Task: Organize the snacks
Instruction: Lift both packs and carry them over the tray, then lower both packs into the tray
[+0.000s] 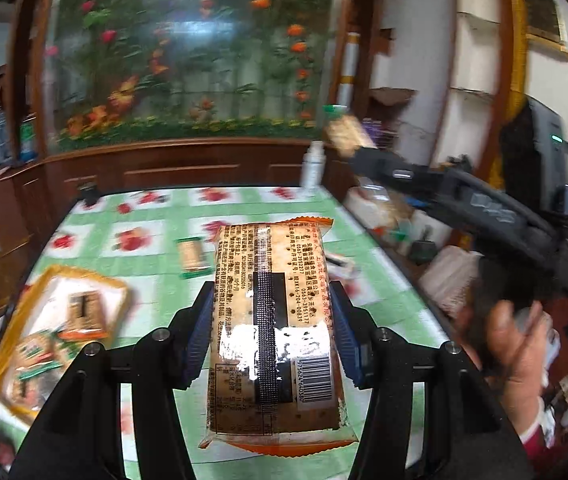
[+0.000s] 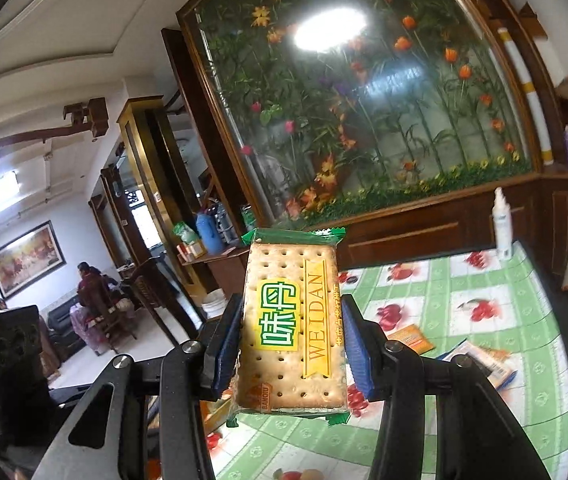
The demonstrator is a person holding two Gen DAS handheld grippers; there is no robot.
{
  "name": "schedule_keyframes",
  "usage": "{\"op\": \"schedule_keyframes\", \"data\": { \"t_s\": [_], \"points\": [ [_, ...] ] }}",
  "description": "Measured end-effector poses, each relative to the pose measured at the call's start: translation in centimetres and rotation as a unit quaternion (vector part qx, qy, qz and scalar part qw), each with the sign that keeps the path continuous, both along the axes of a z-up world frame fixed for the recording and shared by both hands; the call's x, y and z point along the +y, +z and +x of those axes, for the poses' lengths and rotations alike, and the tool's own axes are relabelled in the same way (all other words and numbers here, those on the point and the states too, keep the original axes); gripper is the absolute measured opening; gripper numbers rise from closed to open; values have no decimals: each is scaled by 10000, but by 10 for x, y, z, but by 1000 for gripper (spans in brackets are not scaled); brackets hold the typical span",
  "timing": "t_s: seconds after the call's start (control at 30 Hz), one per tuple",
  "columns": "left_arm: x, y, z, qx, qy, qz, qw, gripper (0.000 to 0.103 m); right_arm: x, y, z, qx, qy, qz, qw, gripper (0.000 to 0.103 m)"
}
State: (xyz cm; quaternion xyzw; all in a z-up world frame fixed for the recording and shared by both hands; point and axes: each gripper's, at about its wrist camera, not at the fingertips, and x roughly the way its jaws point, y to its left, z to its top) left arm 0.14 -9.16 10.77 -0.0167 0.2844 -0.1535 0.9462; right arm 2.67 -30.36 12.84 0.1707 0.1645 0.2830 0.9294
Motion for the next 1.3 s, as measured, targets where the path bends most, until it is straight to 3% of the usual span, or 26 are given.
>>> {"op": "schedule_keyframes", "data": {
  "t_s": [0.3,0.57,0.9,1.17,1.3],
  "points": [
    [83,-22,22,163,1282,18,9916,53,18,6,12,54,299,97,9995,48],
    [143,-47,39,260,1943,101,9805,53,52,1,16,179,256,-14,9995,48],
    [188,-98,53,418,2675,579,9609,53,147,-39,39,582,538,-404,9960,48],
    [233,-133,53,784,3096,464,9465,53,223,-83,59,953,937,-855,9873,47],
    [244,-143,58,930,3147,443,9436,53,254,-108,80,1231,1072,-999,9815,47]
  ]
}}
